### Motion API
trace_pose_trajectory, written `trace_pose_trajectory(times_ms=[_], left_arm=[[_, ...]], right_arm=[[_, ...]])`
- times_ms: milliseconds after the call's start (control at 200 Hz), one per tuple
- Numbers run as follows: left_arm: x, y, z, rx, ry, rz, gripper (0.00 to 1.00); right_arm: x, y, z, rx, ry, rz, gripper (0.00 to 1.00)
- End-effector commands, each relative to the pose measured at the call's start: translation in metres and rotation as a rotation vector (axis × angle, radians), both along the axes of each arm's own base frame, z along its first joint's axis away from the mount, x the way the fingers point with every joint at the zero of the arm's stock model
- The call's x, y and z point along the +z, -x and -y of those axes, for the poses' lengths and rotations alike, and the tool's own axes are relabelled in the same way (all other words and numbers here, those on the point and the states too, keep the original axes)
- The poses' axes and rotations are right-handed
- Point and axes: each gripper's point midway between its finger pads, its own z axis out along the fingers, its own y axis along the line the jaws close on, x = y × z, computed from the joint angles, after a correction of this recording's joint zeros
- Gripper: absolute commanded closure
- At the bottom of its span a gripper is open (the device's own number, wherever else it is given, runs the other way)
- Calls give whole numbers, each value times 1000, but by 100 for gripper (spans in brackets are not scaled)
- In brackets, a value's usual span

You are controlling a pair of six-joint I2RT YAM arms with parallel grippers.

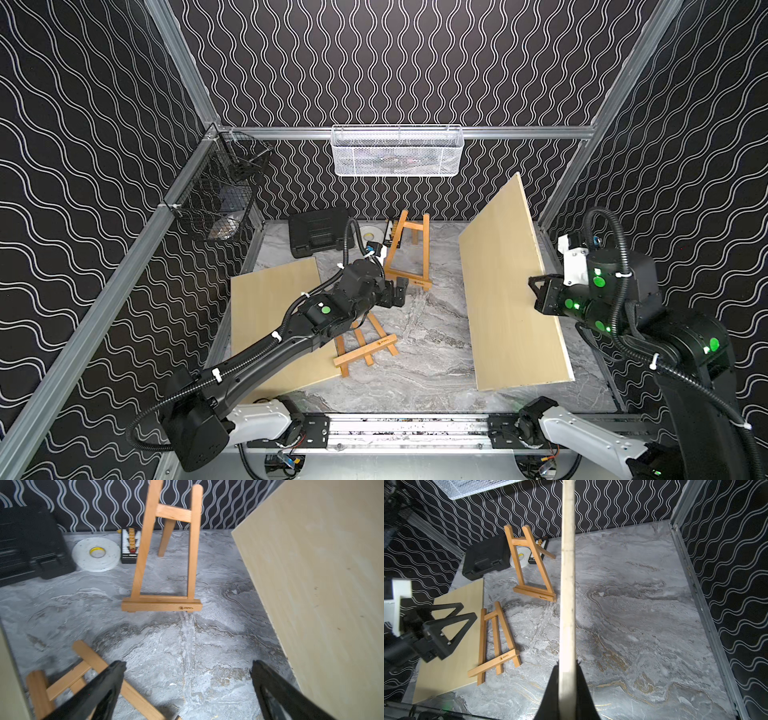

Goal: Assemble the easel
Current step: Pick up the drawing board from the center of the board.

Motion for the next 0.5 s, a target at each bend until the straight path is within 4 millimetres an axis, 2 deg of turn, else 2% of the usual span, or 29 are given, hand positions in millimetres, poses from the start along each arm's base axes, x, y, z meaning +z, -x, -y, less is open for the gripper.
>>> trace_pose_trajectory(times_ms=[0,160,390,490], left_arm=[[-7,-2,-18,84,10,-26,1],[-15,-3,-27,119,40,-52,1],[-19,-5,-35,148,70,-67,1],[-22,-7,-39,159,82,-79,1]], right_arm=[[62,-21,-16,40,-115,255,100],[76,-20,-33,123,-156,268,100],[112,-13,-37,174,-205,397,100],[120,-16,-44,205,-206,425,100]])
